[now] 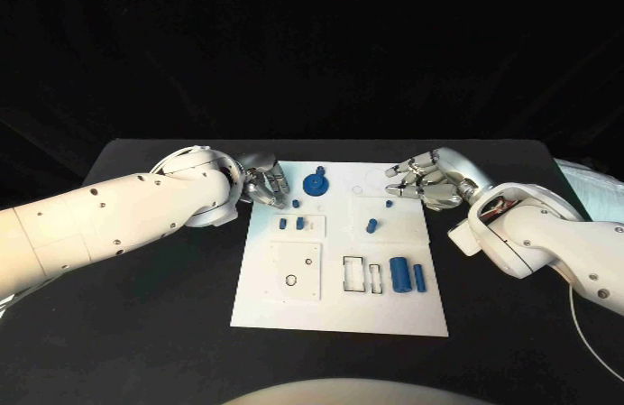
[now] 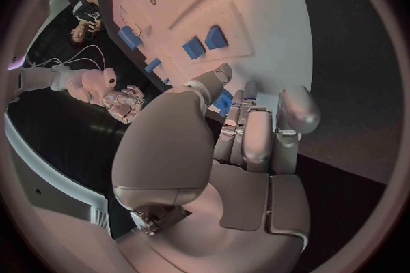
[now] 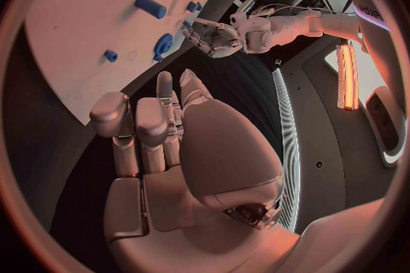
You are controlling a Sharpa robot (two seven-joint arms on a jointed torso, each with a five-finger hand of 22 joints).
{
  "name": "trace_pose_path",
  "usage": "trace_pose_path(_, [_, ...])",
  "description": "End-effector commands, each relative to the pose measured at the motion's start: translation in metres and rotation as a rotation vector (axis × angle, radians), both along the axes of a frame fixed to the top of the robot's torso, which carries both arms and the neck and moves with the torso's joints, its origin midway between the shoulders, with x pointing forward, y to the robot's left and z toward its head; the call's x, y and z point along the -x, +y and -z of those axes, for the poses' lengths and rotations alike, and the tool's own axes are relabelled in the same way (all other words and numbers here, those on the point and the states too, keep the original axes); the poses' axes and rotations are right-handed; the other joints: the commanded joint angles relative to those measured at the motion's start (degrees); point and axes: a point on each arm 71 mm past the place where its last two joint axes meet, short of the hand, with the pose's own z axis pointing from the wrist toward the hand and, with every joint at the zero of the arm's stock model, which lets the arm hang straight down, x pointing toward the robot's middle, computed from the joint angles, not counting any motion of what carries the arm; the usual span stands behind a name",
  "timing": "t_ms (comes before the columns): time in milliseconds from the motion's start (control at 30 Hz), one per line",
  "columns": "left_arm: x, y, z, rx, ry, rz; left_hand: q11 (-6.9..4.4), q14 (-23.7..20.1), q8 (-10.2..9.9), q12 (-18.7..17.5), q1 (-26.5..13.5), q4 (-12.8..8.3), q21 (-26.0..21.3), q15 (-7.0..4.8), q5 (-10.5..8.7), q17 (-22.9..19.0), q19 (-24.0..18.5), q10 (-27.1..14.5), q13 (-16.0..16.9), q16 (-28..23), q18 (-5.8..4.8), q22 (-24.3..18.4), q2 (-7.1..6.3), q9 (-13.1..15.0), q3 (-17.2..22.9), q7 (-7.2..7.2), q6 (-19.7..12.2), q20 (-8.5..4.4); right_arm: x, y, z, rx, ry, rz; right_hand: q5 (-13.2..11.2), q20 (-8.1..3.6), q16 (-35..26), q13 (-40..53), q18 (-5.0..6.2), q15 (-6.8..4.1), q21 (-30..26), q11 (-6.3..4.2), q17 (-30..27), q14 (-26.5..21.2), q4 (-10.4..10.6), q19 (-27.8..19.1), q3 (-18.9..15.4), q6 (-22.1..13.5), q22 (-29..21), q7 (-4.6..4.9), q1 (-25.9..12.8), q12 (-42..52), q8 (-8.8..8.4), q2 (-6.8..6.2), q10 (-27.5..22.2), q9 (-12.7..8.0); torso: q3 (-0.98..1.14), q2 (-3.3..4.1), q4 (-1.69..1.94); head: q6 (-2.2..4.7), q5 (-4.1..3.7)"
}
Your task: Assemble the parts on the task board
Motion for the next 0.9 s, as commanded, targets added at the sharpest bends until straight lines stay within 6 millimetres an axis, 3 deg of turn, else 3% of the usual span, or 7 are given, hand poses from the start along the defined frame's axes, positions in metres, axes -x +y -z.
trace_pose_path(33, [-0.001,0.009,-0.011,0.208,0.023,-0.056,0.16,-1.78,0.63,0.18,1.33,-0.71,-3.03,0.07,-0.12,-3.35,-1.73,-0.07,-0.05,-1.99,1.26,-2.08,0.31,0.13,0.31,0.25,0.6,0.09,-0.001,-0.004,0.0,0.081,-0.045,-0.007,0.94,-0.2,1.49,-2.6,0.29,-0.43,1.31,-0.42,1.46,1.08,-1.28,1.74,1.6,1.75,1.78,-0.1,2.63,-1.94,0.51,0.22,0.41,0.23,-0.05,-0.04,-0.09,0.05,-0.02])
trace_pose_path(100, [-0.001,0.016,-0.016,0.26,0.03,-0.069,0.09,-2.28,0.9,0.6,1.85,-1.01,-3.63,0.04,-0.12,-4.24,-2.06,0.43,0.05,-2.54,1.39,-2.44,0.57,0.16,0.78,0.22,0.81,0.1,-0.001,-0.004,0.0,0.111,-0.06,-0.014,1.54,-0.37,2.16,-4.28,0.08,-0.51,2.03,-0.52,2.18,1.55,-1.63,2.54,2.49,2.49,2.76,-0.25,3.39,-3.14,0.58,-0.09,1.03,0.28,0.1,-0.07,-0.04,0.09,-0.01])
trace_pose_path(233, [-0.001,0.03,-0.028,0.435,0.032,-0.104,0.18,-4.49,1.91,1.33,2.02,-1.29,-8.19,0.07,-0.06,-8.67,-4.5,0.9,0.21,-5.29,2.25,-5.52,0.64,0.37,1.32,0.42,2.13,0.16,0.0,-0.004,0.002,0.233,-0.09,-0.04,1.44,-0.37,2.63,-8.65,-0.16,-0.43,2.79,-0.22,2.78,2.04,-2.0,3.33,4.54,3.61,3.81,-0.25,4.21,-6.85,0.27,-1.21,1.45,0.21,0.11,-0.05,-0.03,0.46,-0.33])
trace_pose_path(400, [0.003,0.041,-0.039,0.896,0.069,-0.262,-0.24,-8.12,3.43,3.53,1.52,-0.82,-15.72,-0.18,-0.14,-16.17,-8.59,3.12,1.01,-10.2,3.69,-10.61,2.15,0.75,1.71,0.38,4.54,0.04,0.002,0.002,0.003,0.444,-0.151,-0.067,-0.11,-0.09,3.22,-13.9,-0.36,-0.2,3.57,0.09,3.48,2.5,-1.61,4.1,6.62,5.24,4.98,-0.6,4.08,-11.54,0.02,-2.56,1.26,0.24,0.11,-0.02,-0.05,0.99,-1.31])
trace_pose_path(500, [0.007,0.044,-0.038,1.129,0.107,-0.395,-0.97,-8.5,3.76,5.63,1.41,-0.96,-17.78,-0.62,-0.13,-17.17,-9.54,5.3,1.94,-10.96,4.07,-11.98,2.79,0.76,1.43,0.05,5.02,-0.28,0.002,0.005,0.003,0.537,-0.186,-0.06,-1.69,-0.1,3.33,-16.8,-0.67,-0.17,4.67,0.04,3.49,2.72,-1.09,5.13,8.08,5.92,6.56,-0.78,3.87,-13.32,-0.4,-3.2,2.09,0.19,0.02,0.02,-0.06,1.43,-1.95])
trace_pose_path(733, [0.018,0.041,-0.034,1.329,0.173,-0.461,-1.04,-10.17,3.99,7.44,0.13,-0.74,-22.8,-0.74,-0.18,-21.16,-11.48,4.0,3.05,-13.57,4.64,-15.41,3.72,0.57,-0.2,-0.11,5.2,-0.51,-0.001,0.013,0.005,0.703,-0.219,-0.028,-4.83,0.15,3.06,-20.66,-0.66,0.25,4.6,0.6,3.01,2.74,0.4,5.02,9.66,6.4,6.51,-1.06,2.33,-15.94,-0.92,-4.84,0.71,0.09,0.08,-0.02,-0.04,1.78,-2.63])
trace_pose_path(900, [0.029,0.032,-0.032,1.361,0.225,-0.435,-1.01,-10.49,4.03,7.93,0.0,-0.82,-23.53,-0.67,-0.17,-21.92,-11.62,3.51,3.34,-14.05,4.7,-15.91,4.0,0.49,-0.63,-0.03,5.14,-0.49,-0.002,0.02,0.008,0.758,-0.21,-0.039,-6.46,0.16,3.12,-22.27,-0.58,0.31,4.38,0.6,2.97,2.8,0.65,4.86,10.6,6.8,6.27,-1.25,2.31,-16.37,-0.93,-5.24,0.2,0.09,0.03,0.0,-0.11,1.7,-2.56])
